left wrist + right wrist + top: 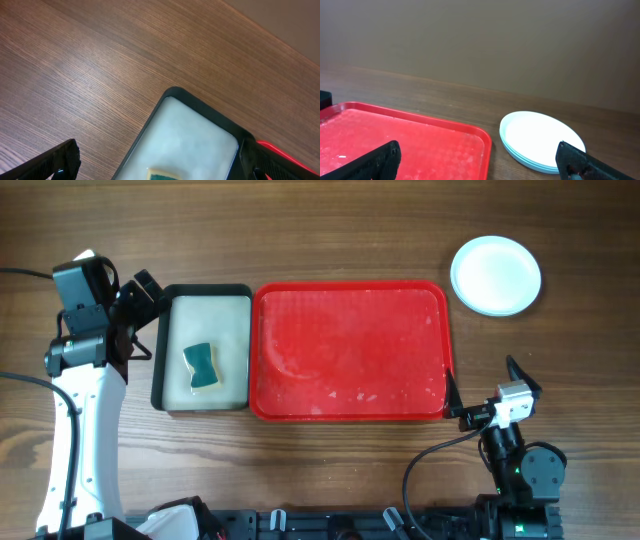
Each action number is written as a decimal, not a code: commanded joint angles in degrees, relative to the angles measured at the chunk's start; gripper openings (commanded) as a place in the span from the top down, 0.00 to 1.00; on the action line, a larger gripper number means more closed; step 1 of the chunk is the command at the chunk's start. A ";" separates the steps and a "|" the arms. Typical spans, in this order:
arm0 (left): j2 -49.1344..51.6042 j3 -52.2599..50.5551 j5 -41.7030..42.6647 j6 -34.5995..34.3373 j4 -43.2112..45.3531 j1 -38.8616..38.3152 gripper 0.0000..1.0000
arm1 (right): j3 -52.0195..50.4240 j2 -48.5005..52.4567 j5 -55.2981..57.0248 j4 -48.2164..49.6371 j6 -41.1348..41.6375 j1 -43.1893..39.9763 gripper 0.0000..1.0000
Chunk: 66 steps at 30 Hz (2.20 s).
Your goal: Clean dirty plates on tray and stack at the side
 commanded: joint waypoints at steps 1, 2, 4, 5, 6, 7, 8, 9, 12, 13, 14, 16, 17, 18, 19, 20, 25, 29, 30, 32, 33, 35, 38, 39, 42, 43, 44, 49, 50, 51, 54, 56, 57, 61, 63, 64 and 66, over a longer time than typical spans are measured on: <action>-2.82 0.33 0.07 -0.50 0.13 0.17 0.00 | -0.07 -0.57 -0.15 0.26 -0.81 -0.31 0.00; -4.17 0.33 0.07 -0.52 0.13 0.17 0.00 | -0.07 -0.57 -0.15 0.26 -0.81 -0.31 0.00; -8.52 0.33 0.07 -0.50 0.13 0.17 0.00 | -0.07 -0.57 -0.15 0.24 -0.79 -0.31 0.00; -11.41 0.33 0.04 -0.50 0.13 0.04 0.00 | -0.07 -0.57 -0.15 0.26 -0.79 -0.31 0.00; -13.22 0.33 0.07 -0.50 0.13 -0.24 0.00 | -0.07 -0.57 -0.15 0.26 -0.81 -0.31 0.00; -15.43 0.33 0.07 -0.50 0.13 -0.61 0.00 | -0.07 -0.57 -0.15 0.26 -0.79 -0.31 0.00; -18.14 0.33 0.07 -0.50 0.13 -0.85 0.00 | -0.07 -0.57 -0.15 0.26 -0.79 -0.31 0.00; -20.00 0.33 0.07 -0.50 0.13 -0.85 0.00 | -0.07 -0.57 -0.15 0.24 -0.79 -0.31 0.00; -28.26 0.33 0.04 -0.50 -0.02 -0.83 0.00 | -0.07 -0.57 -0.15 0.26 -0.79 -0.31 0.00; -29.88 0.33 0.04 -0.50 -0.02 -0.83 0.00 | -0.07 -0.57 -0.15 0.26 -0.83 -0.31 0.00; -31.54 0.33 0.04 -0.50 -0.04 -0.83 0.00 | -0.07 -0.57 -0.15 0.24 -0.79 -0.31 0.00; -33.29 0.33 0.07 -0.50 -0.26 -0.85 0.00 | -0.07 -0.57 -0.15 0.24 -0.81 -0.31 0.00; -33.64 0.33 0.04 -0.50 -0.70 -0.85 0.00 | -0.07 -0.57 -0.15 0.26 -0.79 -0.31 0.00; -34.23 0.33 0.07 -0.50 -2.43 -0.85 0.00 | -0.07 -0.57 -0.15 0.26 -0.79 -0.31 0.00; -35.15 0.33 0.07 -0.50 -4.92 -0.85 0.00 | -0.07 -0.57 -0.15 0.24 -0.79 -0.31 0.00; -35.91 0.33 0.07 -0.50 -7.28 -1.03 0.00 | -0.07 -0.57 -0.15 0.26 -0.81 -0.31 0.00; -39.39 0.33 -2.86 0.57 -23.34 -3.21 0.00 | -0.07 -0.57 -0.15 0.26 -0.81 -0.31 0.00; -42.14 0.33 -2.86 0.57 -34.71 -5.11 0.00 | -0.07 -0.57 -0.15 0.26 -0.81 -0.31 0.00; -43.08 0.33 -2.95 0.57 -36.92 -5.44 0.00 | -0.07 -0.57 -0.15 0.26 -0.81 -0.31 0.00; -45.42 0.20 -2.95 0.57 -39.93 -5.90 0.00 | -0.07 -0.57 -0.15 0.26 -0.79 -0.31 0.00; -46.31 -0.11 -2.95 0.57 -39.80 -6.10 0.00 | -0.07 -0.57 -0.15 0.26 -0.81 -0.31 0.00; -48.87 -1.33 -2.93 0.31 -39.69 -7.17 0.00 | -0.07 -0.57 -0.15 0.26 -0.79 -0.31 0.00; -53.79 -4.33 -2.91 0.09 -37.48 -8.50 0.00 | -0.07 -0.57 -0.15 0.26 -0.81 -0.31 0.00; -56.35 -6.16 -2.91 0.09 -35.41 -9.05 0.00 | -0.07 -0.57 -0.15 0.26 -0.81 -0.31 0.00; -63.08 -11.17 -2.91 0.09 -30.23 -10.64 0.00 | -0.07 -0.57 -0.15 0.26 -0.81 -0.31 0.00; -64.87 -12.61 -2.91 0.09 -28.81 -11.15 0.00 | -0.07 -0.57 -0.15 0.26 -0.79 -0.31 0.00; -67.01 -14.75 -2.89 0.09 -26.58 -11.87 0.00 | -0.07 -0.57 -0.15 0.24 -0.79 -0.31 0.00; -74.31 -24.24 -2.69 0.09 -16.22 -13.33 0.00 | -0.07 -0.57 -0.15 0.26 -0.81 -0.31 0.00; -75.49 -26.12 -2.69 0.07 -14.05 -13.33 0.00 | -0.07 -0.57 -0.15 0.26 -0.79 -0.31 0.00; -76.59 -28.17 -2.40 0.07 -11.41 -13.33 0.00 | -0.07 -0.57 -0.15 0.26 -0.79 -0.31 0.00; -77.13 -32.52 -1.51 -0.11 -3.65 -13.33 0.00 | -0.07 -0.57 -0.15 0.24 -0.79 -0.31 0.00; -77.13 -36.59 0.79 -0.11 5.99 -13.33 0.00 | -0.07 -0.57 -0.15 0.26 -0.81 -0.31 0.00; -77.13 -38.21 1.44 -0.11 10.29 -13.33 0.00 | -0.07 -0.57 -0.15 0.26 -0.79 -0.31 0.00; -77.13 -45.53 2.71 -0.11 27.91 -13.33 0.00 | -0.07 -0.57 -0.15 0.24 -0.79 -0.31 0.01; -77.13 -48.98 3.39 -0.11 34.88 -13.33 0.00 | -0.07 -0.57 -0.15 0.26 -0.81 -0.31 0.00; -77.13 -50.82 4.07 -0.13 37.90 -13.33 0.00 | -0.07 -0.57 -0.15 0.24 -0.81 -0.31 0.00; -77.13 -53.07 4.26 -0.37 40.50 -13.33 0.00 | -0.07 -0.57 -0.15 0.26 -0.81 -0.31 0.00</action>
